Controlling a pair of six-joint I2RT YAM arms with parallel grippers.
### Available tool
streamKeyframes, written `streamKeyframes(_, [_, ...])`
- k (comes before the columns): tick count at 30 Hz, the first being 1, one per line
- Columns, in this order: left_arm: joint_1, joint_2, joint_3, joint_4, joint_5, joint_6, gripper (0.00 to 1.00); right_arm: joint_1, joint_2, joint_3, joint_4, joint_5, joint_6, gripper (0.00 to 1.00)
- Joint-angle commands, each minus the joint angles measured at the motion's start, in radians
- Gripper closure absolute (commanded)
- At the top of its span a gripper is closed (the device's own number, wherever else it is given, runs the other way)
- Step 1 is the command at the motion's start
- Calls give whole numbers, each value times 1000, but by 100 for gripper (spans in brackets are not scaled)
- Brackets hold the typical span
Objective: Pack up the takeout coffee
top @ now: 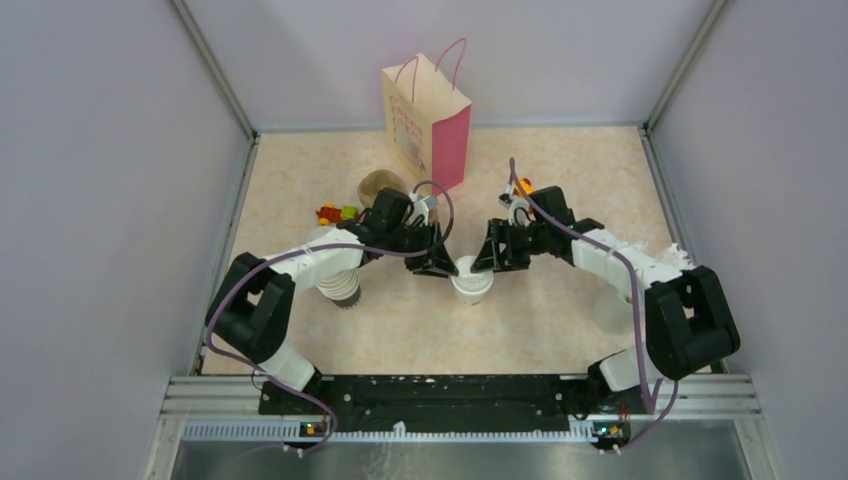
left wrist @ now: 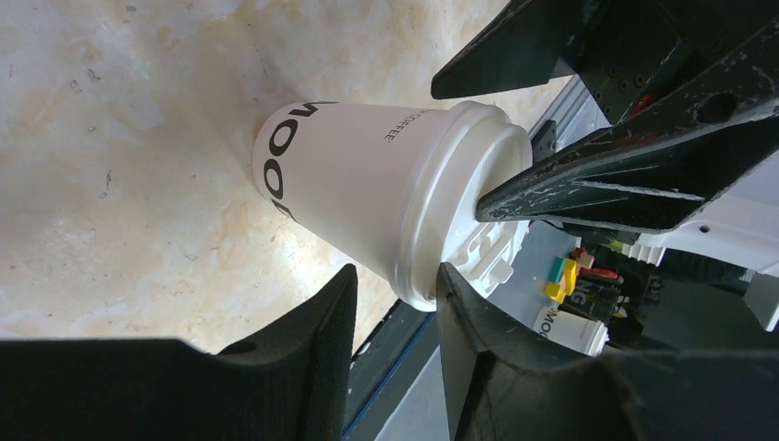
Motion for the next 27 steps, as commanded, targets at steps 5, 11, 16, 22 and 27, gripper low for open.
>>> streamKeyframes(5, [-11, 33, 9, -48, -57, 3, 57, -24, -39, 116, -110, 20, -7, 28])
streamKeyframes(11, [-11, 41, 28, -50, -44, 2, 57, -53, -79, 110, -175, 20, -20, 27])
streamKeyframes(16, [-11, 35, 34, -60, -49, 4, 57, -65, -117, 63, -181, -17, -9, 28])
streamKeyframes(22, [-10, 41, 36, -71, -51, 11, 57, -66, -138, 4, -169, -26, 1, 33])
streamKeyframes(27, [-12, 46, 38, -73, -50, 12, 57, -66, -133, -35, -136, -36, 18, 34])
